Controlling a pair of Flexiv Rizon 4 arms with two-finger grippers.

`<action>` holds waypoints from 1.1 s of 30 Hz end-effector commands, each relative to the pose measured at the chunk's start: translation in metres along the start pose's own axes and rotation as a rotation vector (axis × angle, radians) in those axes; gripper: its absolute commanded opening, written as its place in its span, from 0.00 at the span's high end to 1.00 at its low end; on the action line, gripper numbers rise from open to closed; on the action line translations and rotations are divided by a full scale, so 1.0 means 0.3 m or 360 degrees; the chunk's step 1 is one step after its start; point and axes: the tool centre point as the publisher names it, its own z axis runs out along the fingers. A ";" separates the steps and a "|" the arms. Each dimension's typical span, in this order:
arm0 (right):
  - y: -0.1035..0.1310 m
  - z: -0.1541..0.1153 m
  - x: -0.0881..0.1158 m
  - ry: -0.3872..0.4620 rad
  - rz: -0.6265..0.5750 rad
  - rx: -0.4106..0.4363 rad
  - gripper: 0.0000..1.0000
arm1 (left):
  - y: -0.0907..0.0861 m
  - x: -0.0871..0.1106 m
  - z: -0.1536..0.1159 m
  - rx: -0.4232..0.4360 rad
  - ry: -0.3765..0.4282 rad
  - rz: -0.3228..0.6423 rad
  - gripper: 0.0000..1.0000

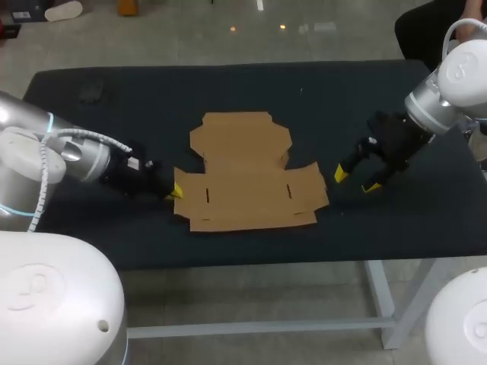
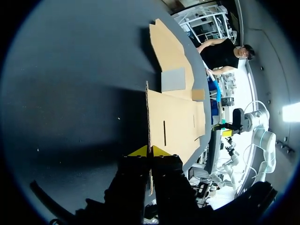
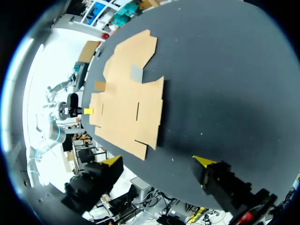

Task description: Assemble the packaging by folding the flat box into shape, placing the metal phone stand inside, and closing the box properly

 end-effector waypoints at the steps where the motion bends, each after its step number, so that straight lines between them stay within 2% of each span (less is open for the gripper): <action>1: 0.000 -0.005 -0.002 0.0007 -0.0003 0.0005 0.00 | -0.007 -0.009 0.021 -0.0020 0.0017 -0.0001 1.00; 14: 0.000 -0.005 -0.002 0.0007 -0.0003 0.0005 0.00 | 0.014 -0.001 0.049 -0.0003 0.0040 -0.0010 1.00; 19: 0.000 -0.005 -0.002 0.0007 -0.0003 0.0005 0.00 | 0.017 0.002 0.047 0.0042 0.0057 -0.0027 1.00; 30: 0.000 -0.005 -0.002 0.0007 -0.0003 0.0005 0.00 | 0.007 -0.002 0.051 0.0042 0.0049 -0.0050 1.00; 31: 0.000 -0.005 -0.002 0.0007 -0.0003 0.0005 0.00 | 0.006 -0.003 0.051 0.0043 0.0048 -0.0052 0.82; 32: 0.000 -0.005 -0.002 0.0007 -0.0003 0.0005 0.00 | 0.005 -0.003 0.049 0.0043 0.0047 -0.0054 0.50; 33: 0.000 -0.005 -0.002 0.0007 -0.0003 0.0005 0.00 | 0.004 -0.003 0.046 0.0045 0.0044 -0.0054 0.05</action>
